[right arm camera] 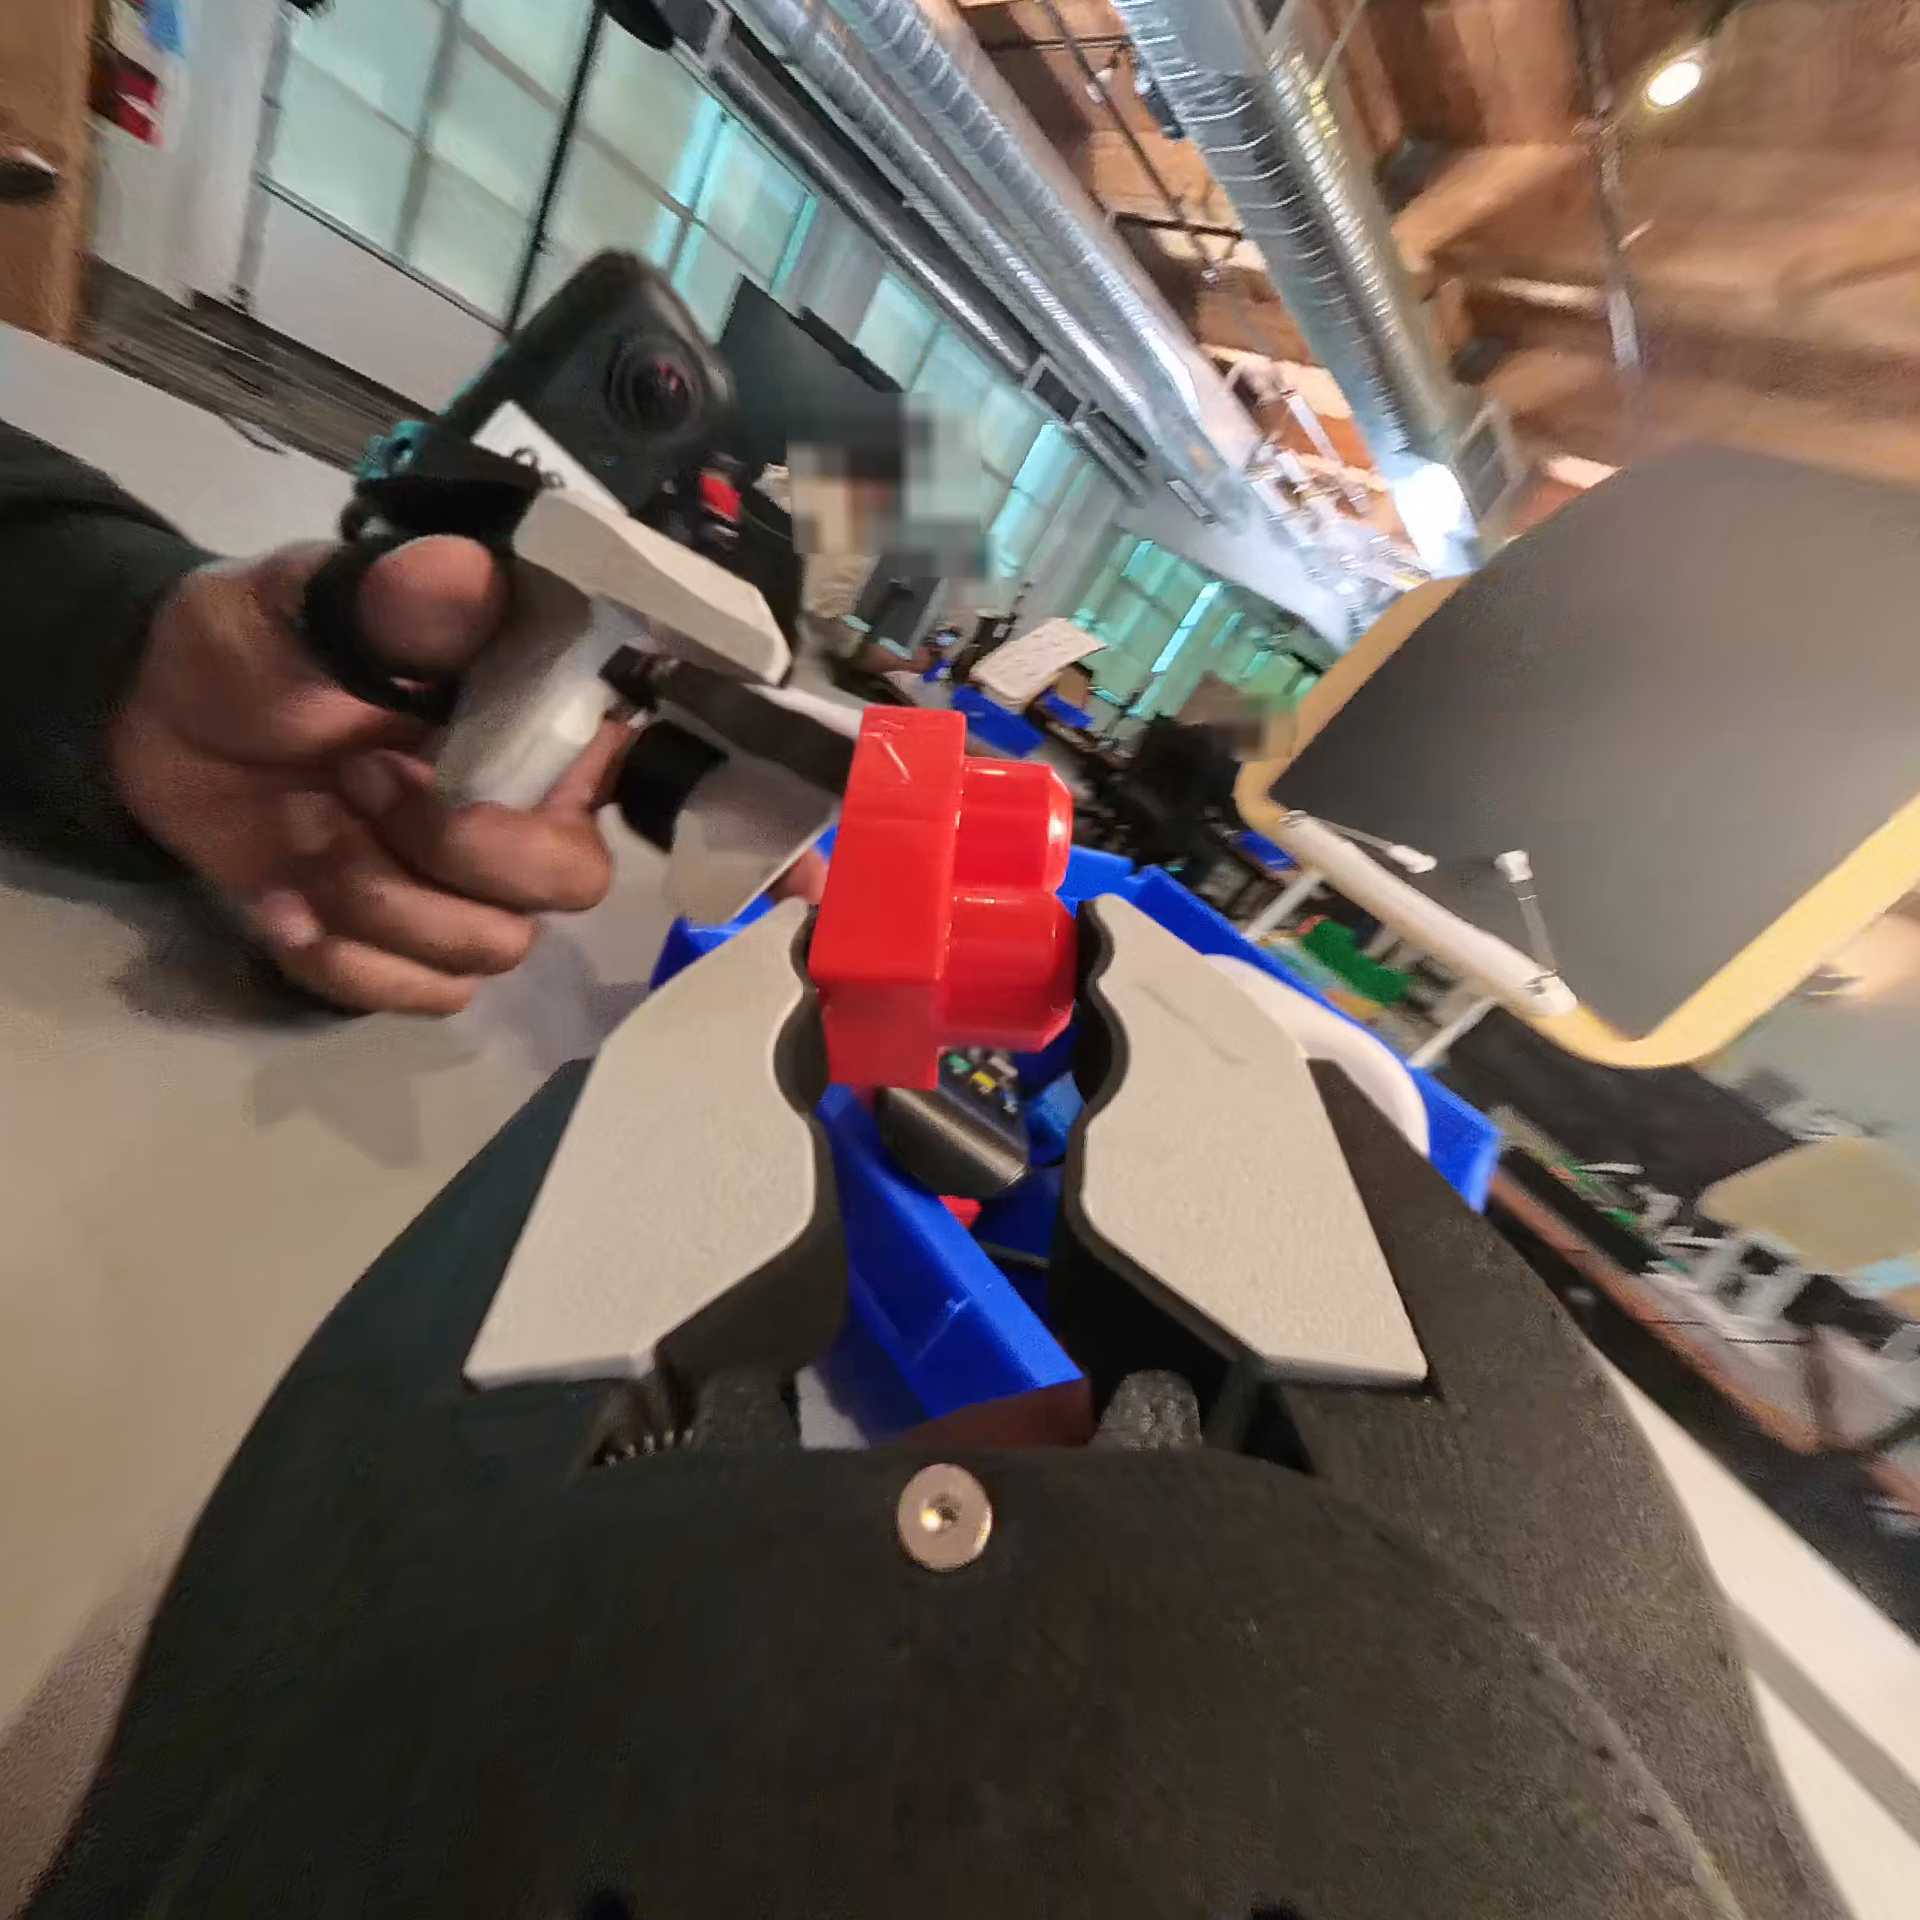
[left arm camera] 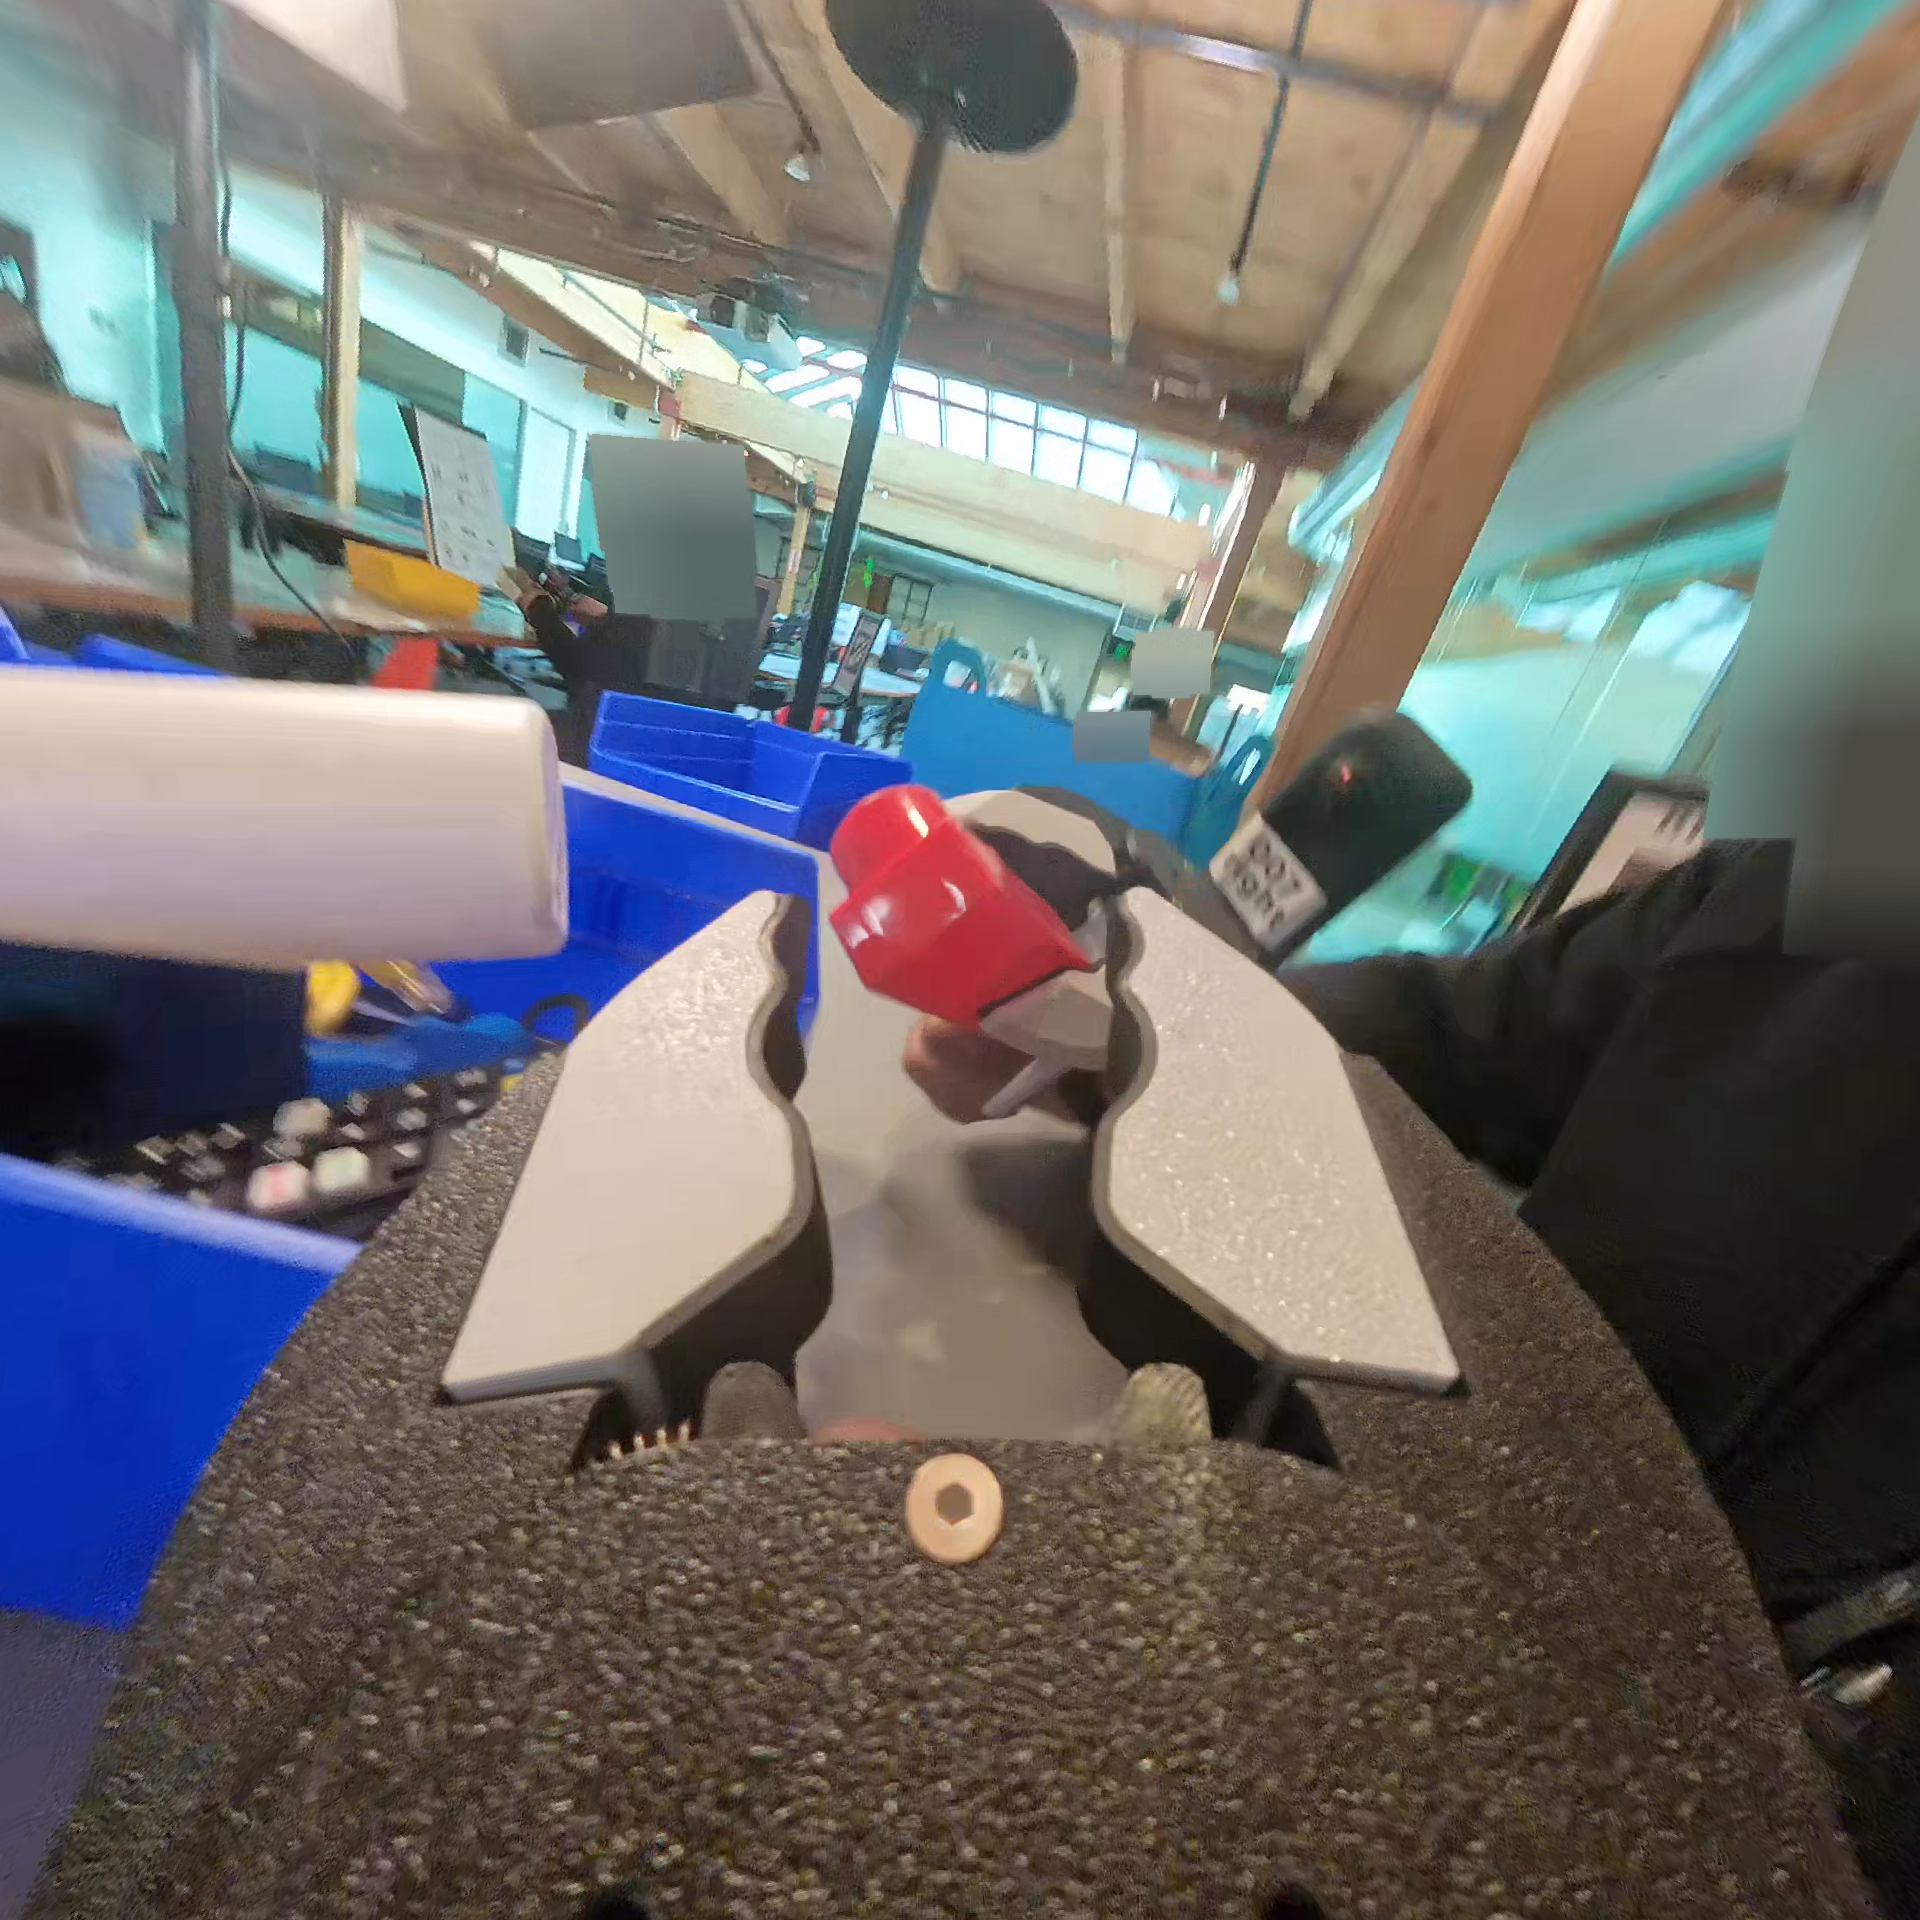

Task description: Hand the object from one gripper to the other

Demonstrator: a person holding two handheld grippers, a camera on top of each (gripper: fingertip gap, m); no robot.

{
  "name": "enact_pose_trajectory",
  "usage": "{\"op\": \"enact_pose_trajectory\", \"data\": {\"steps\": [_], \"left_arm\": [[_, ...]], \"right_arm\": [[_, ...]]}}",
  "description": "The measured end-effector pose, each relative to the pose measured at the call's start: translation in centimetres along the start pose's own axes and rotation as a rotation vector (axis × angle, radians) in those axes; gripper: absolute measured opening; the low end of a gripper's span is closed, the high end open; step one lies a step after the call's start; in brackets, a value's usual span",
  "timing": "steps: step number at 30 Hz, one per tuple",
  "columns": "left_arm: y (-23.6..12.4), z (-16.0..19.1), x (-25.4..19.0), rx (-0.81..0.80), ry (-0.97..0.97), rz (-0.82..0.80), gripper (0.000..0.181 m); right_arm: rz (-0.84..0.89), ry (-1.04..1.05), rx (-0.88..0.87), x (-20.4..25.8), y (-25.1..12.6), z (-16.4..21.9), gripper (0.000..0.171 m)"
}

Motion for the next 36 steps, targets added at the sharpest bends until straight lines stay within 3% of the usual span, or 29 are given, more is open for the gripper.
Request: {"op": "enact_pose_trajectory", "data": {"steps": [4,8,15,19,27,30,34,36], "left_arm": [[-0.2,0.0,-0.6,0.114,0.304,0.01,0.058],[0.0,1.0,-2.0,0.185,0.277,0.128,0.058],[0.1,2.7,-2.6,0.261,0.327,0.174,0.047],[0.2,2.4,-1.7,0.271,0.267,0.106,0.047],[0.1,2.4,0.7,0.245,0.013,-0.041,0.046],[0.2,2.5,1.0,0.249,0.016,-0.105,0.046],[0.6,2.7,0.1,0.263,0.066,-0.119,0.046],[0.7,2.8,-0.2,0.258,0.082,-0.117,0.044]], "right_arm": [[-0.206,0.147,0.052,0.8,-0.4,1.0,0.044],[-0.334,0.233,0.062,2.1,-0.7,0.9,0.045],[-0.423,0.221,0.082,3.6,-1.0,0.8,0.045],[-0.319,0.141,0.045,2.7,-0.8,0.8,0.044],[-0.039,-0.504,0.003,2.5,-0.8,0.4,0.057],[0.005,-0.62,0.045,3.1,-0.3,1.0,0.06],[0.117,-0.714,0.134,2.8,0.6,2.1,0.051],[0.152,-0.72,0.149,2.4,0.7,2.2,0.038]]}}
Point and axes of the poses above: each gripper's, where its closed fingertips meet, y out along the fingers, z out of its underside, x = y × z across the jaws, the point moved 3 cm from there along -y, back along the fingers, and after that the axes turned 11 degrees about y, right-handed, at the moved point
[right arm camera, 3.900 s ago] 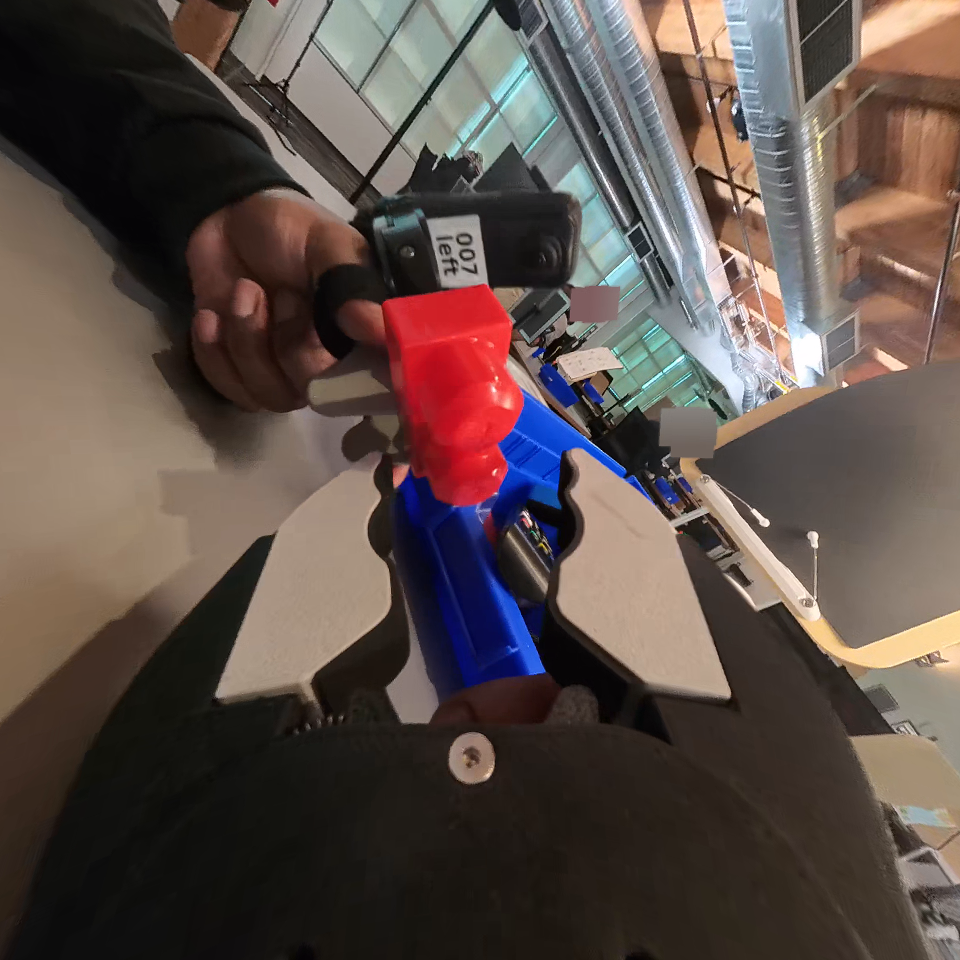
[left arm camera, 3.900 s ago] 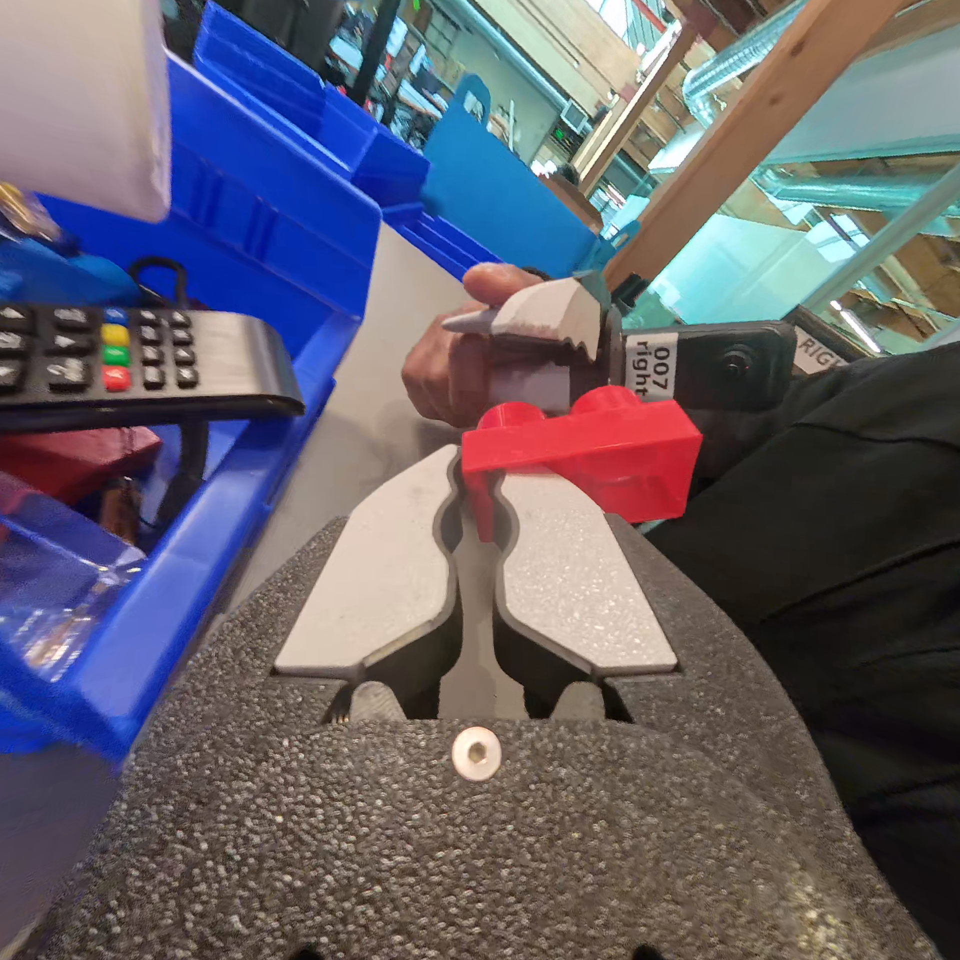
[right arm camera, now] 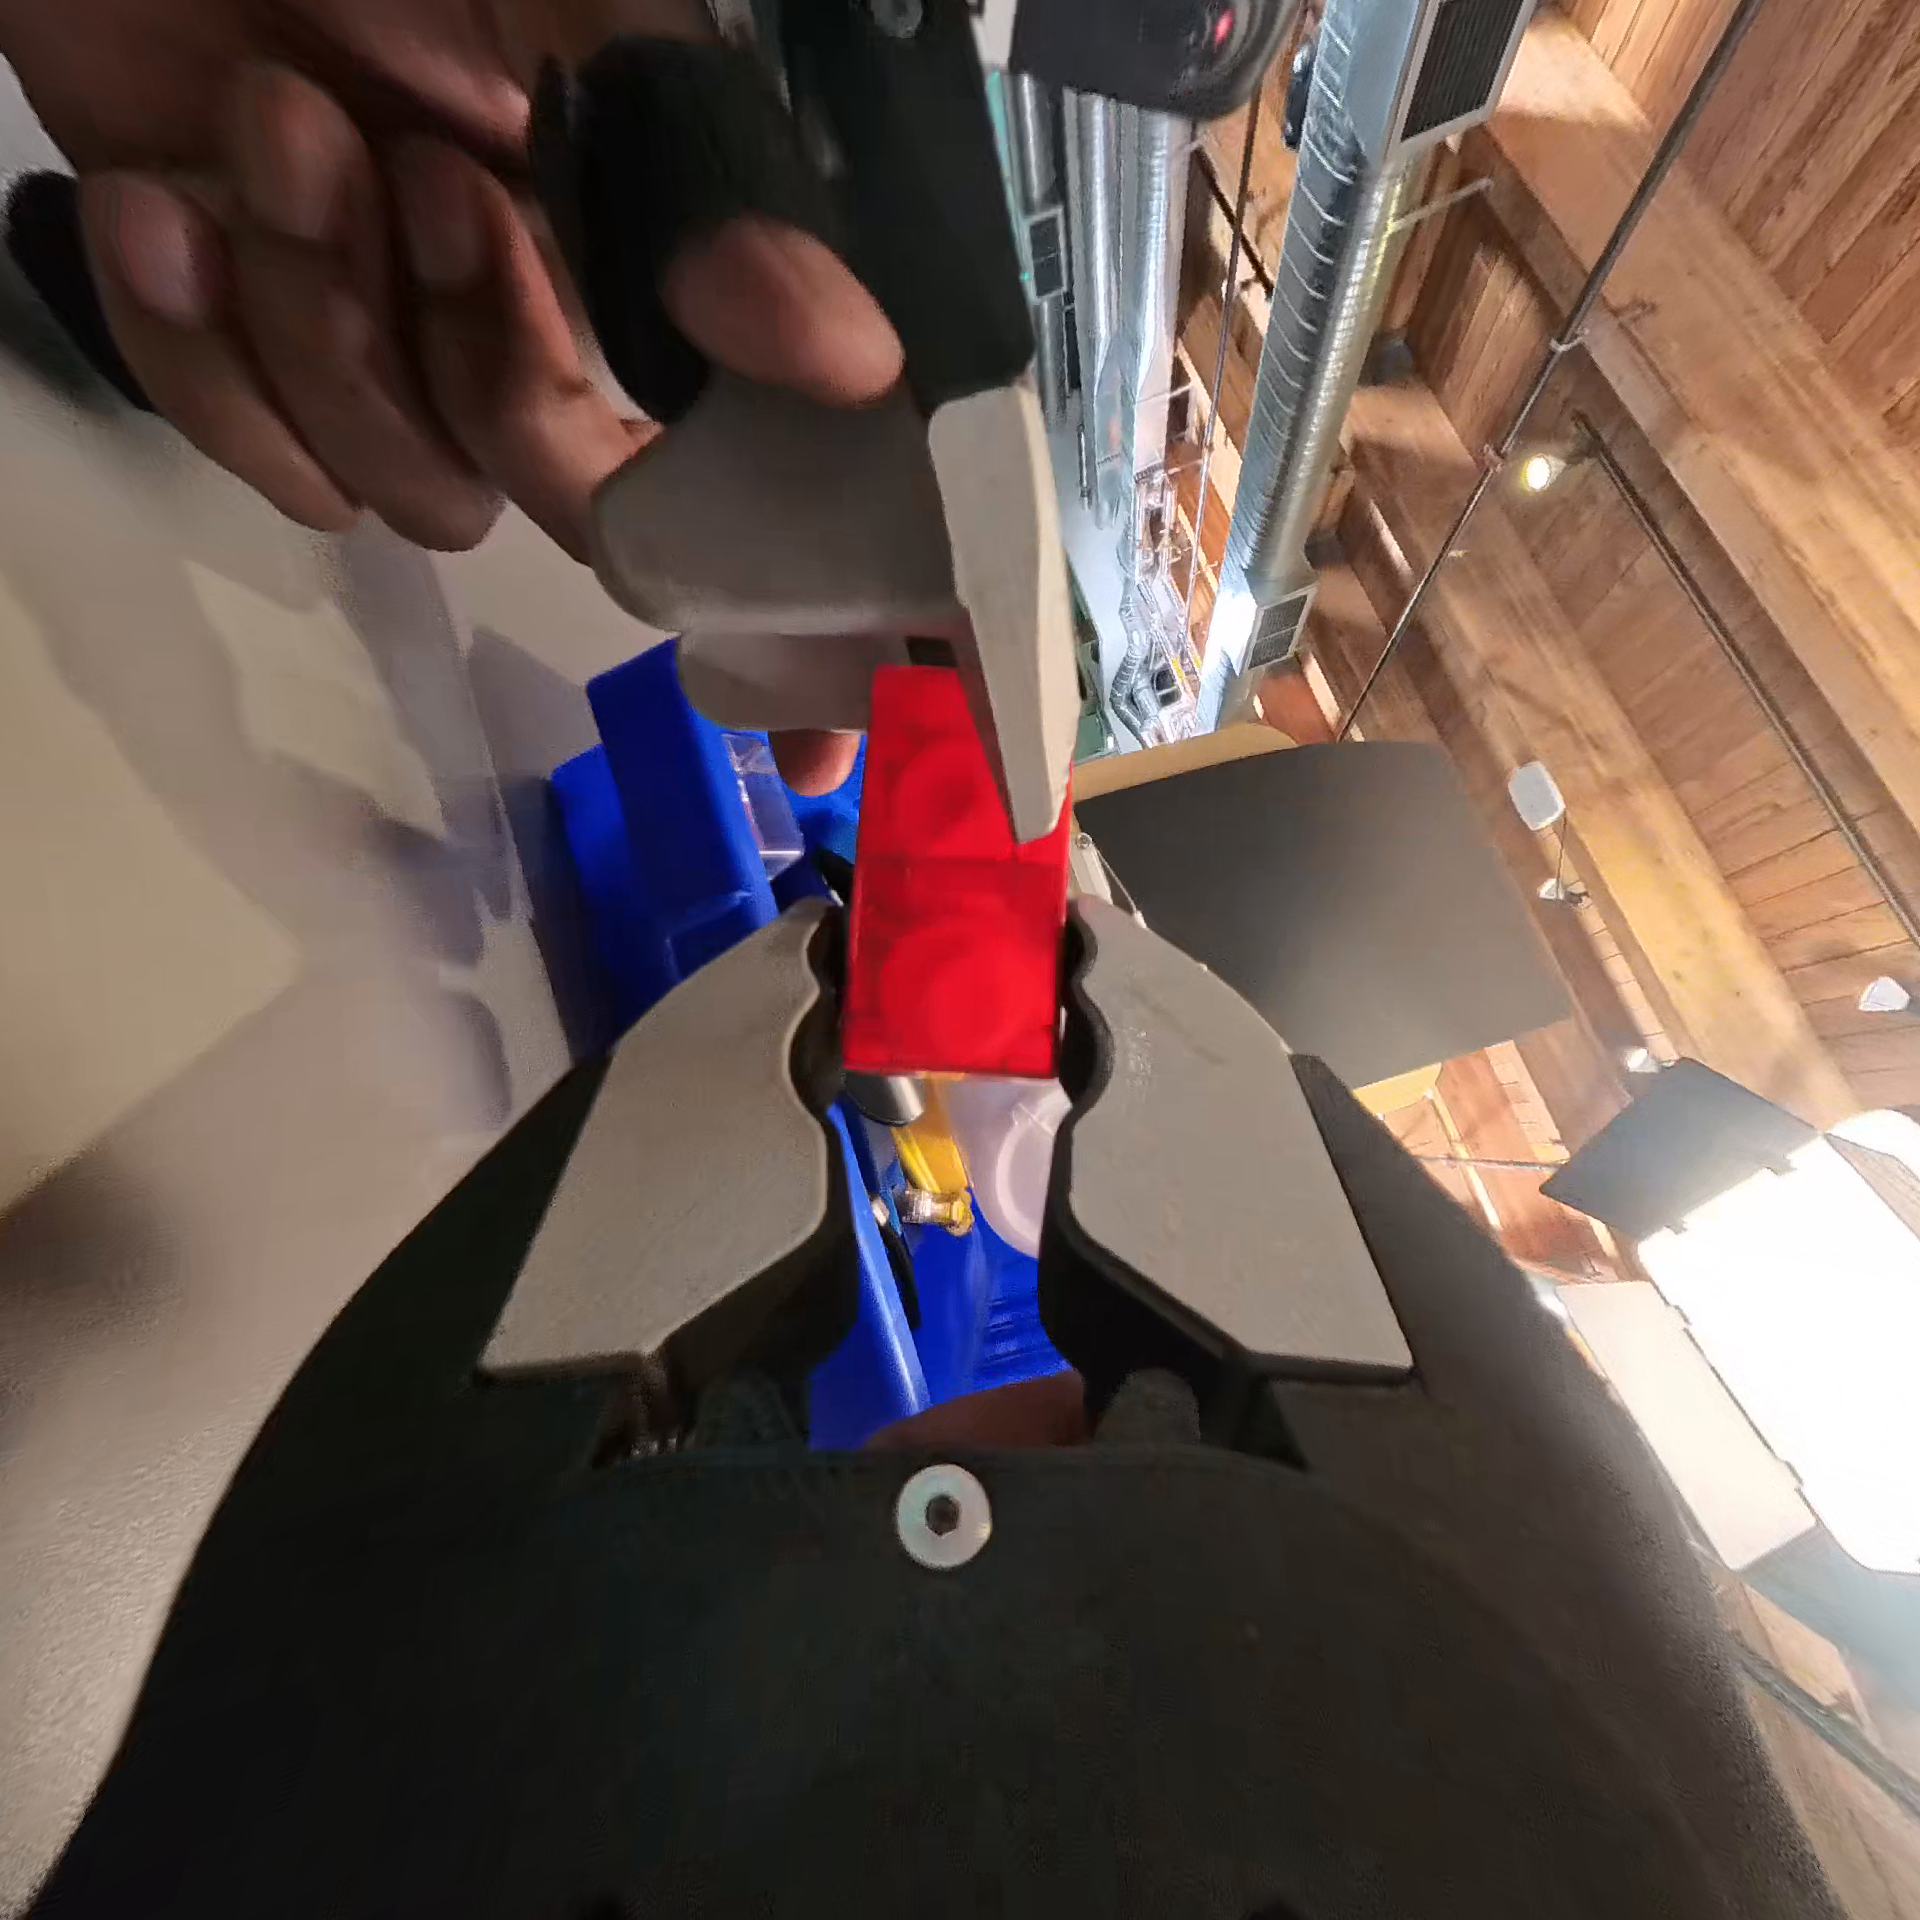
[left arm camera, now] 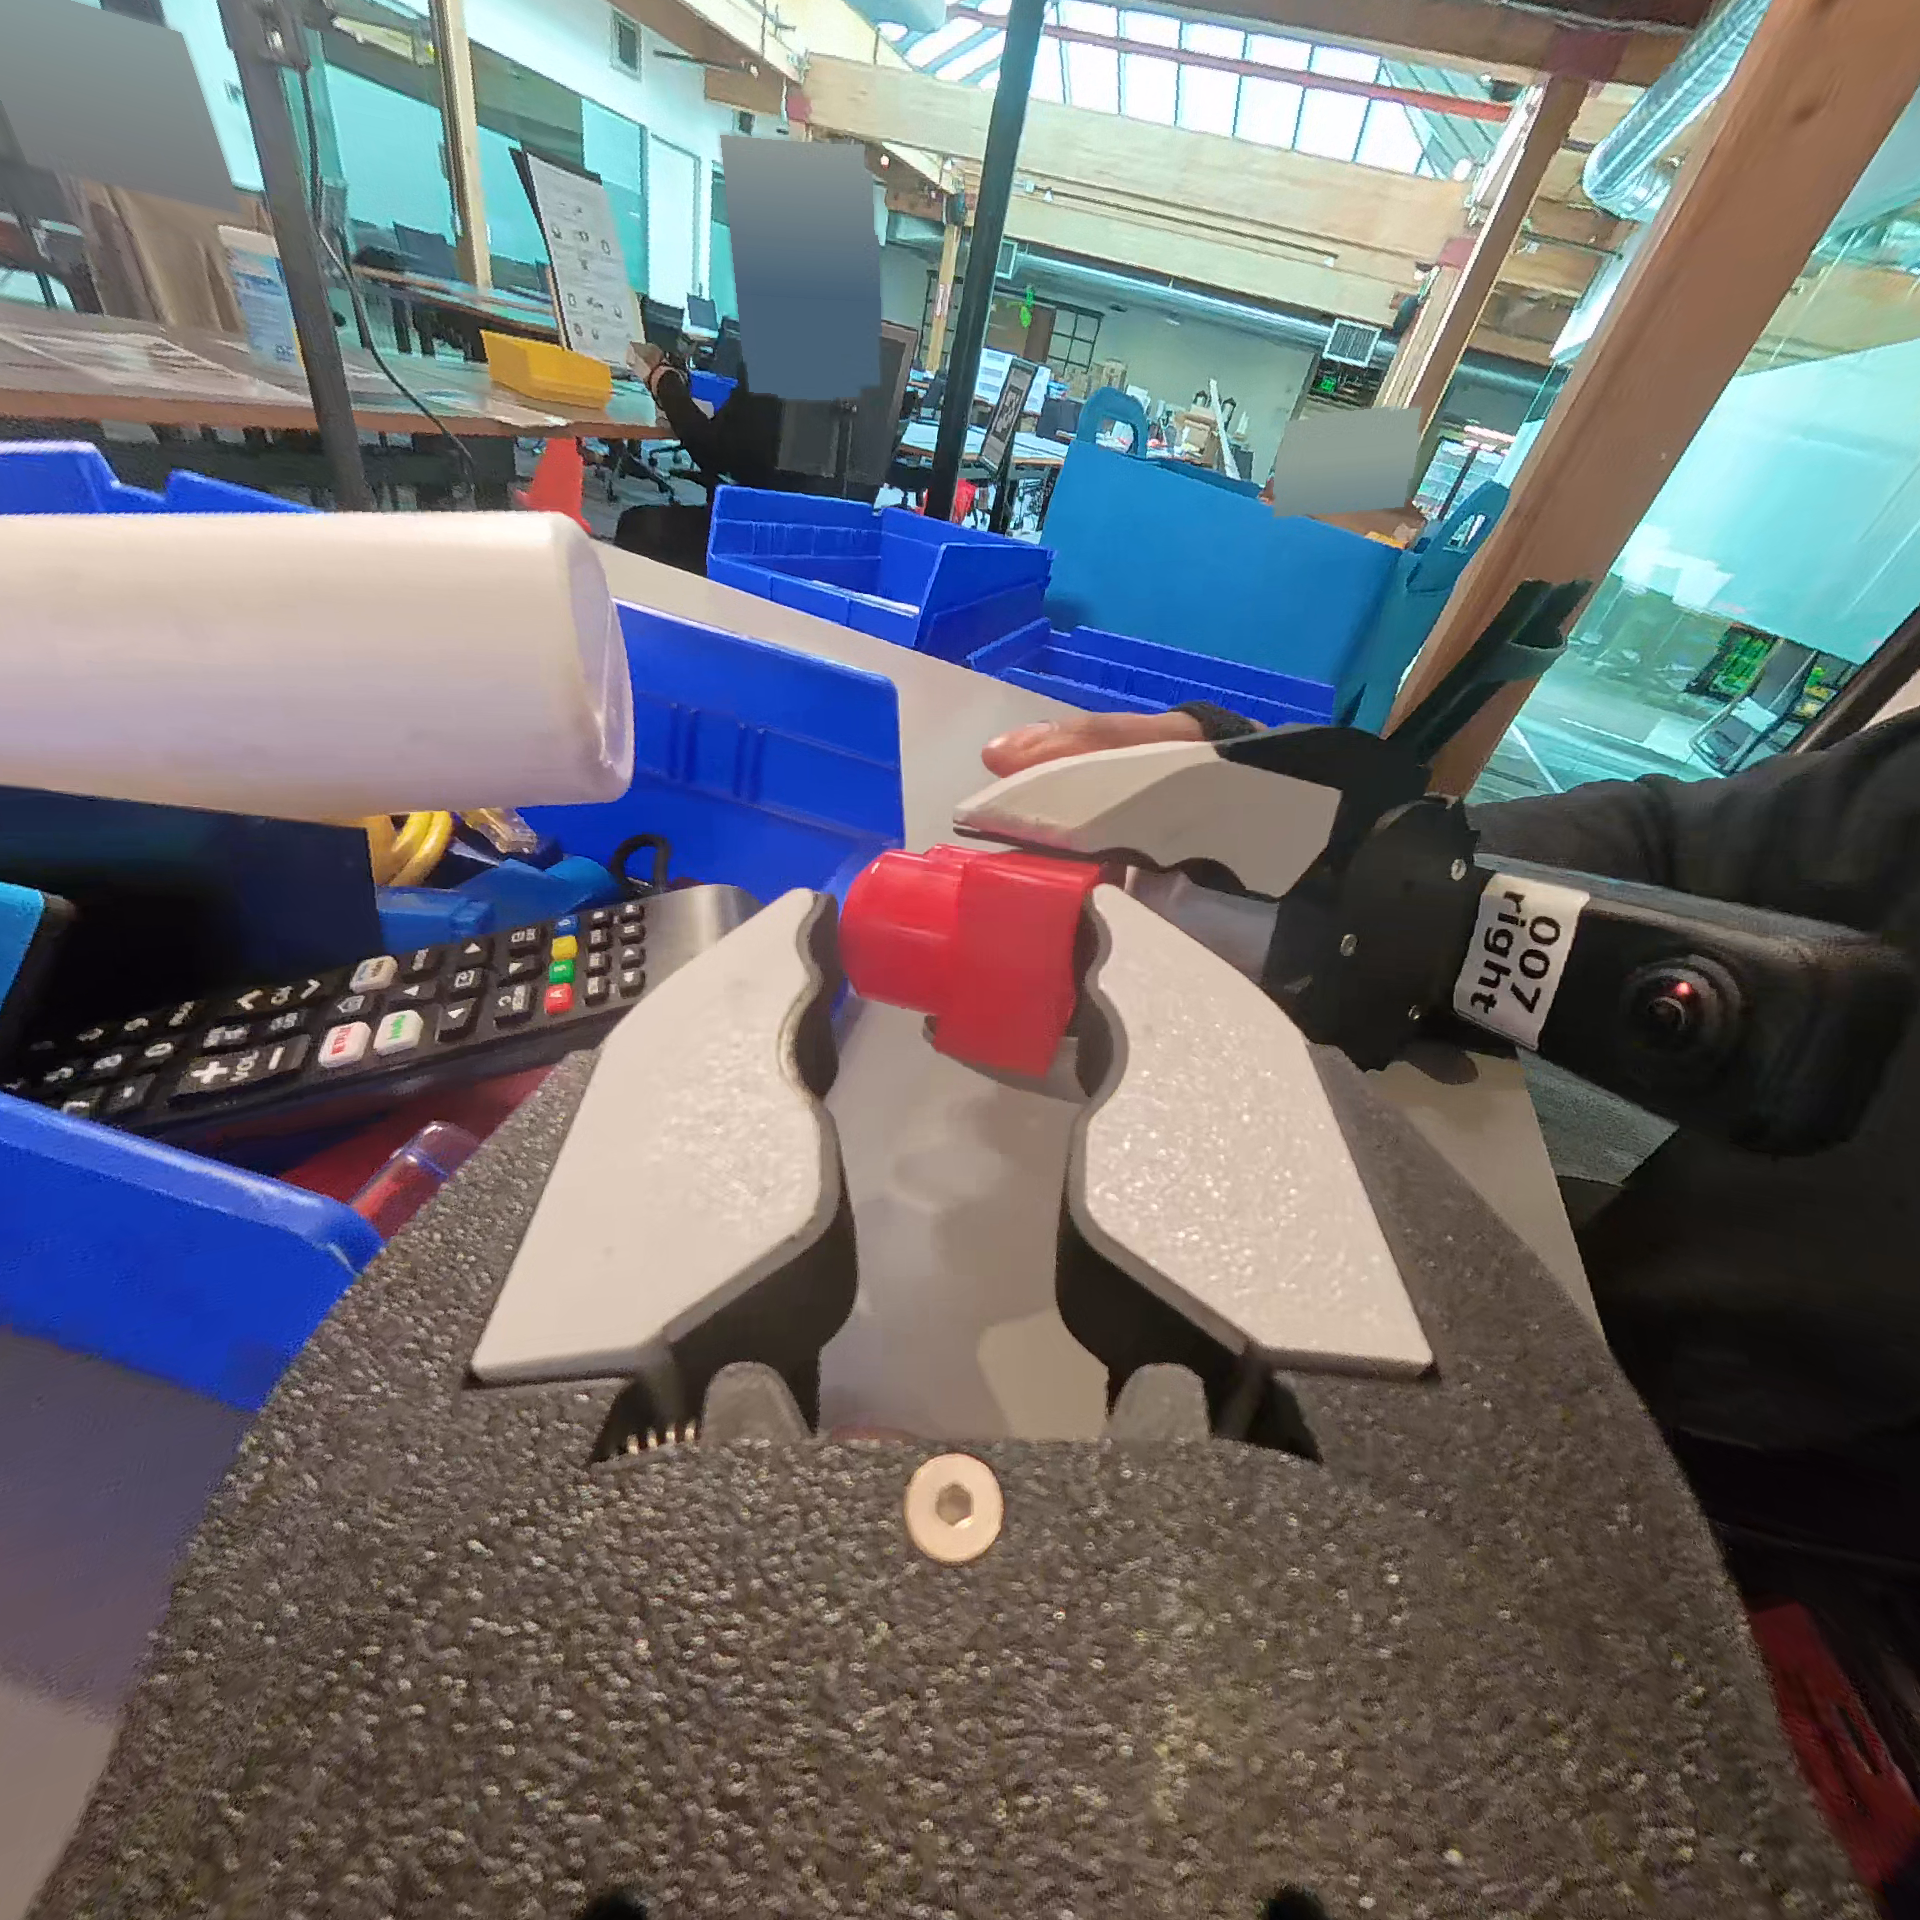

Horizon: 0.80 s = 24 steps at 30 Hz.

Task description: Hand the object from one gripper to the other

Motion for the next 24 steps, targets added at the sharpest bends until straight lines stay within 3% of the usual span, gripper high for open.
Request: {"op": "enact_pose_trajectory", "data": {"steps": [3,7,14,20,24], "left_arm": [[-0.3,-0.6,-0.3,-0.047,0.054,0.037,0.045],[-0.8,-1.4,-0.2,-0.114,0.106,0.044,0.059],[-1.0,-2.1,-0.5,-0.173,0.034,0.095,0.065],[-0.8,-1.8,-0.9,-0.16,-0.053,0.164,0.058],[-0.7,-1.5,-1.5,-0.131,-0.106,0.225,0.048]], "right_arm": [[-0.022,0.169,-0.006,-0.8,0.0,0.2,0.037],[-0.122,0.617,-0.041,-2.5,-0.1,0.7,0.036],[-0.537,1.33,-0.162,-2.2,-0.4,-0.4,0.036],[-0.818,1.62,-0.158,-0.5,-0.6,-2.1,0.036],[-0.908,1.682,-0.128,0.3,-0.7,-2.6,0.036]]}}
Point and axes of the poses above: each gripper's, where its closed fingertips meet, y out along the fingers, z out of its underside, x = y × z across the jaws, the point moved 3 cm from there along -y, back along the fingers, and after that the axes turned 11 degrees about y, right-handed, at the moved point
